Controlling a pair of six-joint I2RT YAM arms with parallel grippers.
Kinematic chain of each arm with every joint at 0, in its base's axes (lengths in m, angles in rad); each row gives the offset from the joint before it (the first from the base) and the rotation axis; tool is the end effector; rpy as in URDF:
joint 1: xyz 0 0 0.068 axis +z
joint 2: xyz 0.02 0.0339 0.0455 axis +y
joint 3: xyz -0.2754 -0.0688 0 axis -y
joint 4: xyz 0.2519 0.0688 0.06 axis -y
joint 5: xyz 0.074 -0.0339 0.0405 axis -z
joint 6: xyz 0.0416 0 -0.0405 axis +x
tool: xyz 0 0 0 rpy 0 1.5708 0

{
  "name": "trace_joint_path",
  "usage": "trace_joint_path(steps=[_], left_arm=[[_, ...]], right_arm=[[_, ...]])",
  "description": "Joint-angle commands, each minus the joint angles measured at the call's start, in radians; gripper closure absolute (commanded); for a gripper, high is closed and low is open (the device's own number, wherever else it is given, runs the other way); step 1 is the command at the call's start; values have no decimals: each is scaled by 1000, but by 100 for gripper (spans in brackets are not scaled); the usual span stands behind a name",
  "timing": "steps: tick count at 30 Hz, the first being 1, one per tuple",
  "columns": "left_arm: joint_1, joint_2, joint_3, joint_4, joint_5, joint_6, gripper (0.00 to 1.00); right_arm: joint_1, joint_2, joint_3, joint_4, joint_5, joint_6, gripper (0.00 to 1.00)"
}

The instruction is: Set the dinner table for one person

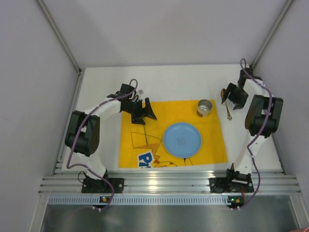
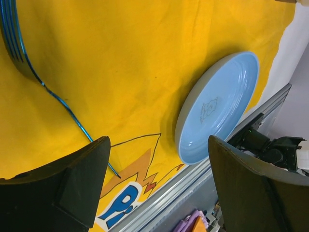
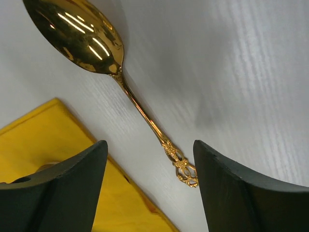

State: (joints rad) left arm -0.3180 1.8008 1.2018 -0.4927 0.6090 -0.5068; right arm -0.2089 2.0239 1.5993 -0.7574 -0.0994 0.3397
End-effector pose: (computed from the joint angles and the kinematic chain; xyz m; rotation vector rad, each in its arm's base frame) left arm 0.3483 -0.1397 0.1932 -0.0492 2.7623 -1.0628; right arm 0.4299 -0.0869 0.2052 0.7203 2.6594 0.1722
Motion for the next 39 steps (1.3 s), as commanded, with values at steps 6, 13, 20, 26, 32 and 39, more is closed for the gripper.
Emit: trace_joint_path(steps=[6, 13, 20, 26, 32, 39], left_arm=[[2, -161, -106, 45, -44, -36, 13], [2, -250, -151, -1, -95, -18, 13], [2, -293, -176, -38, -117, -10, 13], [2, -296, -197, -37, -72, -13, 13], [0, -282, -171, -32, -52, -9, 12], [-7, -218, -90, -20, -94, 7, 12]], right_arm=[[127, 165, 158, -103, 151, -79, 35], [121, 271, 241, -120, 220, -85, 46], [124, 322, 254, -129, 242, -93, 95], [128, 276, 246, -132, 263, -103, 100], [128, 9, 193, -184, 415, -119, 100], [201, -463, -111, -266, 310, -56, 100]])
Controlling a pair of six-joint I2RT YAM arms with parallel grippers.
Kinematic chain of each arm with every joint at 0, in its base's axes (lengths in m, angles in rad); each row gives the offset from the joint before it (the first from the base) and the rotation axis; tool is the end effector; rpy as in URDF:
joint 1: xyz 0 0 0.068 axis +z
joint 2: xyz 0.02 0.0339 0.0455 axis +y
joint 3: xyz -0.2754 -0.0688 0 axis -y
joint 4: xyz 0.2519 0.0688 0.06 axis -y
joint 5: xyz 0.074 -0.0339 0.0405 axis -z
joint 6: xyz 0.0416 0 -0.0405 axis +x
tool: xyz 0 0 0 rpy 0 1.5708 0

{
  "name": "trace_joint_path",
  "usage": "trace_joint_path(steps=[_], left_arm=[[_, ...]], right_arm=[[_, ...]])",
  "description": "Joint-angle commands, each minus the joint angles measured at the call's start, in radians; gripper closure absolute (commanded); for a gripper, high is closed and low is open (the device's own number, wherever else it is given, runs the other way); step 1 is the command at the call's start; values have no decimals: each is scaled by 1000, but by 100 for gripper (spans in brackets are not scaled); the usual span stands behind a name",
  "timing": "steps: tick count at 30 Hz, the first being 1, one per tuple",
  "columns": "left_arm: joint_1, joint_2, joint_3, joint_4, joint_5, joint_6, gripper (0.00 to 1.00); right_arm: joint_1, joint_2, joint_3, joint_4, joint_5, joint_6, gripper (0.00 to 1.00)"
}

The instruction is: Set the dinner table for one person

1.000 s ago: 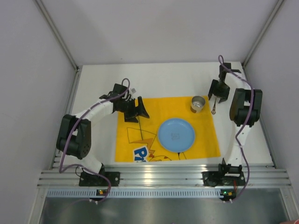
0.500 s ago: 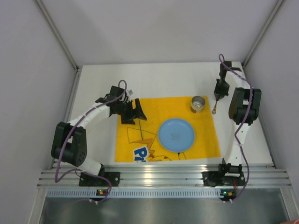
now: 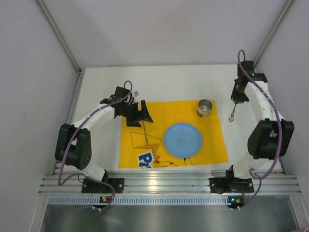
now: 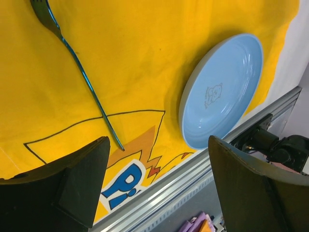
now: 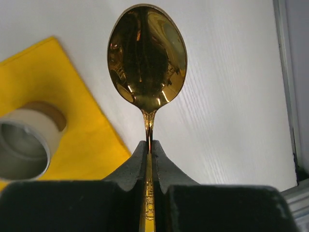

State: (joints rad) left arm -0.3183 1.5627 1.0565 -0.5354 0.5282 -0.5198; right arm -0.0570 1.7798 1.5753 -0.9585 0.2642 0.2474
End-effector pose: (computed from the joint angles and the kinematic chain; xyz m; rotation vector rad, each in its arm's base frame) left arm 0.2999 -0.1209 0.2243 -0.0750 2.7163 -0.9682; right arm 0.3800 -0.0326 0.2857 0.4820 2.6537 -0.3036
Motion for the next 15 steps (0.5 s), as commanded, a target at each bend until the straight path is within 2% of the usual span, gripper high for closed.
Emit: trace_joint_path(steps=[1, 4, 7, 10, 14, 15], left_arm=[[-14, 48, 65, 29, -28, 21, 12], [-101, 123, 121, 19, -57, 58, 13], [-175, 198, 175, 9, -63, 81, 14], [-273, 261, 204, 26, -68, 75, 17], [-326, 316, 224, 29, -106, 64, 18], [-332, 339, 223, 29, -108, 63, 21]], right_arm=[[87, -262, -136, -66, -81, 68, 100], [141, -407, -349, -68, -183, 140, 100], [181, -497, -470, -46, -229, 161, 100], [190, -533, -518, -54, -233, 156, 100], [191, -545, -531, -54, -232, 141, 100], [190, -543, -532, -52, -232, 133, 100]])
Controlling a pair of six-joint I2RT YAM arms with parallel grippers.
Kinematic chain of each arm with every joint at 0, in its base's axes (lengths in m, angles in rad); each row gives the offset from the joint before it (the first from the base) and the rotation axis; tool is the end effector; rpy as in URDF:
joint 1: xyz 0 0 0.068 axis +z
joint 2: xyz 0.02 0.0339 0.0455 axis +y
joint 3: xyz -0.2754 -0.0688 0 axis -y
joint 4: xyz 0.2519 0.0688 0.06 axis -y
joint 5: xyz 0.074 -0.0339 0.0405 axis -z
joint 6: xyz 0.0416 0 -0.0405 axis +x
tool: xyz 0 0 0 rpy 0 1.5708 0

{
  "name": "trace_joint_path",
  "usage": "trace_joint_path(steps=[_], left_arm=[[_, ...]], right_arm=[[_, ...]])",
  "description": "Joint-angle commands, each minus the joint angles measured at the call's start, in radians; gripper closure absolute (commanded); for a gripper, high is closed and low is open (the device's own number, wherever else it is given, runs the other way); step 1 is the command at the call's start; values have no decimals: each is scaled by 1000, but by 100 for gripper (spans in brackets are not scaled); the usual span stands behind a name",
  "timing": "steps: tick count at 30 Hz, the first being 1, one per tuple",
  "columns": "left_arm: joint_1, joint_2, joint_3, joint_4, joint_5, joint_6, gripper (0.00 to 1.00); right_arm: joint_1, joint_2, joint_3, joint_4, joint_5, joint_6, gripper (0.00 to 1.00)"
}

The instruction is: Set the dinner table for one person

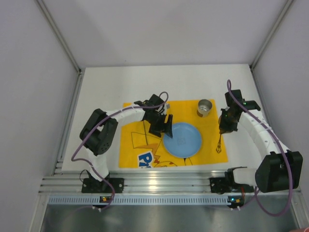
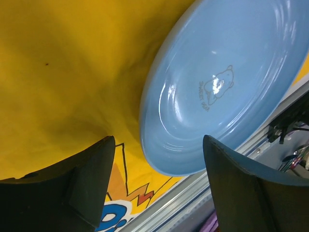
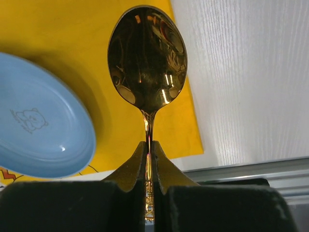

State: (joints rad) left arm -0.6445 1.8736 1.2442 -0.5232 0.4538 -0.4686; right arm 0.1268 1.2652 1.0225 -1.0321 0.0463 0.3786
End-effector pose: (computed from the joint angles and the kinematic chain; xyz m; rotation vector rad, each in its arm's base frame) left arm 0.2979 -0.2467 0.1748 0.3953 2.8694 -0.8914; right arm 0.2282 0.0271 0.2633 0.3668 2.8195 0.0422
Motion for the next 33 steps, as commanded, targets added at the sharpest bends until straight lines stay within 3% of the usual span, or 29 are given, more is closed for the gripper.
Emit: trace_joint_path(steps=[1, 3, 6, 10, 23, 30, 33], left_arm=[[-18, 38, 35, 20, -33, 10, 23], [-29, 64, 38, 25, -38, 10, 30], [-41, 91, 54, 17, -55, 13, 55], [-41, 96, 54, 12, -81, 5, 100], [57, -71, -25, -44, -164, 14, 100], [83, -73, -52, -66, -175, 41, 100], [83, -68, -57, -70, -176, 44, 90]], right_arm=[[7, -26, 21, 23, -13, 0, 100], [7, -18, 19, 30, -14, -3, 100], [10, -9, 19, 38, -22, -9, 100], [23, 2, 8, 61, -17, -24, 100], [264, 89, -113, 224, 21, 17, 100], [284, 166, -162, 340, 30, 40, 100], [287, 209, -154, 377, 27, 48, 100]])
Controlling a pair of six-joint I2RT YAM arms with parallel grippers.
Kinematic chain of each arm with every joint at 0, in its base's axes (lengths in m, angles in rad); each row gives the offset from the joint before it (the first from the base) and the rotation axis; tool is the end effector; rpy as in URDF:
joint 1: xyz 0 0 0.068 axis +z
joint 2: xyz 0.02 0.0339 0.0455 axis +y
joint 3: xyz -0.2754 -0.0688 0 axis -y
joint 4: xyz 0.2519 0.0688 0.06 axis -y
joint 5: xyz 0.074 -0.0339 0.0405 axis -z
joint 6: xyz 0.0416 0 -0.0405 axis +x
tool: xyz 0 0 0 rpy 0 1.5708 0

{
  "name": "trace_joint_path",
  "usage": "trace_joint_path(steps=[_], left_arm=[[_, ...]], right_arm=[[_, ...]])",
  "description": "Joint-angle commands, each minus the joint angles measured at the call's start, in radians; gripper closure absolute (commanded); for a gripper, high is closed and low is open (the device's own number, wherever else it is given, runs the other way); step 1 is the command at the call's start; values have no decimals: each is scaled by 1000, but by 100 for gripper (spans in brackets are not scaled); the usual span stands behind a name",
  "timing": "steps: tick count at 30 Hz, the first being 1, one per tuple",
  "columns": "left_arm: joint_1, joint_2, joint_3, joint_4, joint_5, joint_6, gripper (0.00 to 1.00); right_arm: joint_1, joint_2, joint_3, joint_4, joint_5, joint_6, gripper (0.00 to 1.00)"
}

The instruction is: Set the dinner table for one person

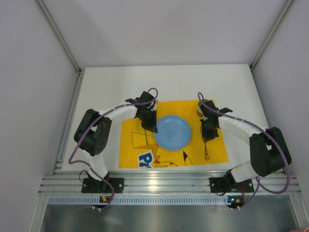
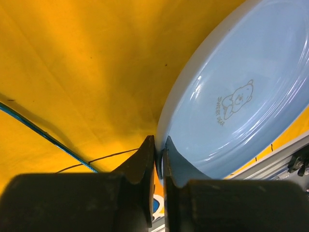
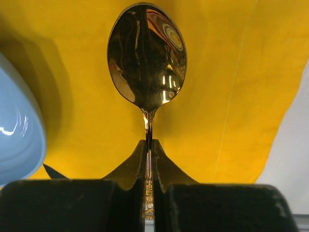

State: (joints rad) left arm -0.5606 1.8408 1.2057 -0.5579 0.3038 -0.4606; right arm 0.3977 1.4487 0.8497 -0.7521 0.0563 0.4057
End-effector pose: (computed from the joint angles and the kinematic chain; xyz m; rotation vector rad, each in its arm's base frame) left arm 0.3099 -0.2093 0.1721 0.2288 2.8802 -0.6555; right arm 0.2346 0.0960 0.1816 0.0207 2.9170 0.0502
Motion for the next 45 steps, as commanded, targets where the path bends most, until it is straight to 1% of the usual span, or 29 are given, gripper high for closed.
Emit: trace_joint_path(steps=[1, 2, 3, 4, 6, 7, 9, 14, 15, 19, 24, 27, 34, 41, 45], left_arm=[[1, -37, -15, -40, -31, 37, 86], [-1, -38, -12, -45, -34, 40, 70], [1, -43, -11, -53, -38, 42, 64], [4, -46, -5, -57, -46, 42, 60], [20, -63, 2, -79, -45, 40, 51], [31, -72, 3, -88, -45, 39, 50], [63, -112, 2, -117, -55, 33, 49], [154, -218, -41, -154, -84, 53, 50], [177, -225, -49, -157, -113, 62, 52], [186, -204, -67, -146, -175, 108, 56], [186, -103, -52, -79, -173, 122, 62], [186, -55, -14, -63, -154, 120, 63], [186, -29, 21, -36, -95, 91, 62], [182, -66, 22, -36, -72, 56, 61], [166, -17, 32, -48, -94, 68, 61]], right_arm=[[18, 36, 23, 102, 17, 22, 100], [23, 54, 28, 102, 19, 24, 99], [24, 62, 35, 102, 19, 27, 94], [26, 65, 37, 97, 19, 27, 77], [30, 61, 43, 85, 22, 27, 58], [30, 56, 49, 62, 30, 27, 46], [36, 35, 74, 27, 57, 22, 42], [46, -75, 161, -137, 102, -7, 38], [46, -92, 193, -156, 105, -11, 37], [46, -119, 256, -234, 132, -41, 36], [46, -76, 285, -254, 139, -68, 36], [46, -56, 298, -256, 129, -77, 37], [46, -36, 279, -250, 142, -96, 39], [46, -31, 250, -233, 151, -105, 39], [44, -25, 241, -216, 142, -105, 40]])
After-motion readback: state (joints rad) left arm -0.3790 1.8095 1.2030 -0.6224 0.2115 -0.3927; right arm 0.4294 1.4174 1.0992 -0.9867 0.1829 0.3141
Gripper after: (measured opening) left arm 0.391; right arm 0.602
